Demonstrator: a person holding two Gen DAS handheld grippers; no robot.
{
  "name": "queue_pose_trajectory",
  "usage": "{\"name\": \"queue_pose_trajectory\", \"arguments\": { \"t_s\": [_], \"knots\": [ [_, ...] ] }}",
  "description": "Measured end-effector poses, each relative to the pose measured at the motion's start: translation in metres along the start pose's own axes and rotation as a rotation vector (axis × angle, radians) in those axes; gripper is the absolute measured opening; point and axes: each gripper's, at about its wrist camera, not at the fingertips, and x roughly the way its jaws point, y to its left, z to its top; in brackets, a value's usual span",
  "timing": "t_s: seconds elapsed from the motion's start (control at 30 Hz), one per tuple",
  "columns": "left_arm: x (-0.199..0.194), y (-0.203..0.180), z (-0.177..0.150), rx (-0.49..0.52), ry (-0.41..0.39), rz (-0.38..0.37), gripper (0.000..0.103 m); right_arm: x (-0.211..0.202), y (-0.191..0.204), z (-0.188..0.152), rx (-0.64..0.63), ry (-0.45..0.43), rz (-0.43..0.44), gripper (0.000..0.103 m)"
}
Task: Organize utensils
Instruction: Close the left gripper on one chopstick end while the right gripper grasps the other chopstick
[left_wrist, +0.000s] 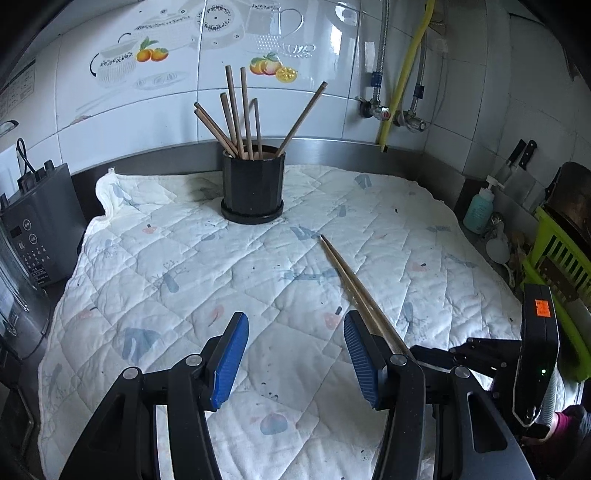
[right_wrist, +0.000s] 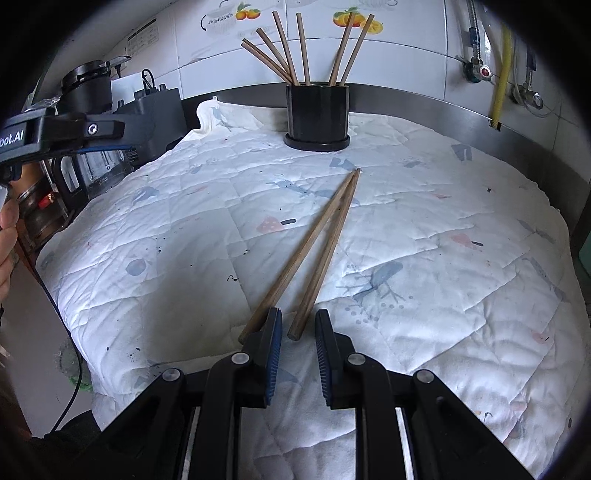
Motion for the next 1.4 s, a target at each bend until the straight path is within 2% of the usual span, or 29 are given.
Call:
{"name": "queue_pose_trajectory", "arguments": {
  "t_s": [0.1, 0.4, 0.7, 0.87, 1.0, 1.13, 1.27, 1.4],
  "knots": [
    [0.009, -0.011, -0.011, 0.021, 0.022, -0.017, 0.058, 0.001, -0.004, 0.001, 0.009, -0.008, -0.016, 0.015],
    [0.041, -0.056, -0.038, 0.048, 0.096, -0.108, 0.058, -0.006, -0.026, -0.003, 0.061, -0.011, -0.040, 0.011],
    [0.073, -0.091, -0.056, 0.052, 0.140, -0.117, 0.057, -0.013, -0.048, -0.008, 0.111, -0.010, -0.032, 0.010],
    [0.084, -0.096, -0.062, 0.046, 0.137, -0.087, 0.042, -0.014, -0.054, -0.010, 0.122, -0.014, -0.023, 0.010],
    [0.088, -0.103, -0.066, 0.056, 0.109, -0.046, 0.040, -0.014, -0.054, -0.010, 0.123, -0.019, -0.019, 0.010],
    [0.088, -0.111, -0.070, 0.110, 0.076, 0.017, 0.022, -0.014, -0.053, -0.011, 0.125, -0.022, -0.018, 0.010],
    [0.086, -0.106, -0.069, 0.113, 0.078, 0.009, 0.011, -0.015, -0.054, -0.011, 0.122, -0.022, -0.022, 0.010],
    [0.084, -0.083, -0.062, 0.052, 0.088, -0.021, 0.008, -0.015, -0.054, -0.011, 0.123, -0.024, -0.023, 0.010]
  ]
}}
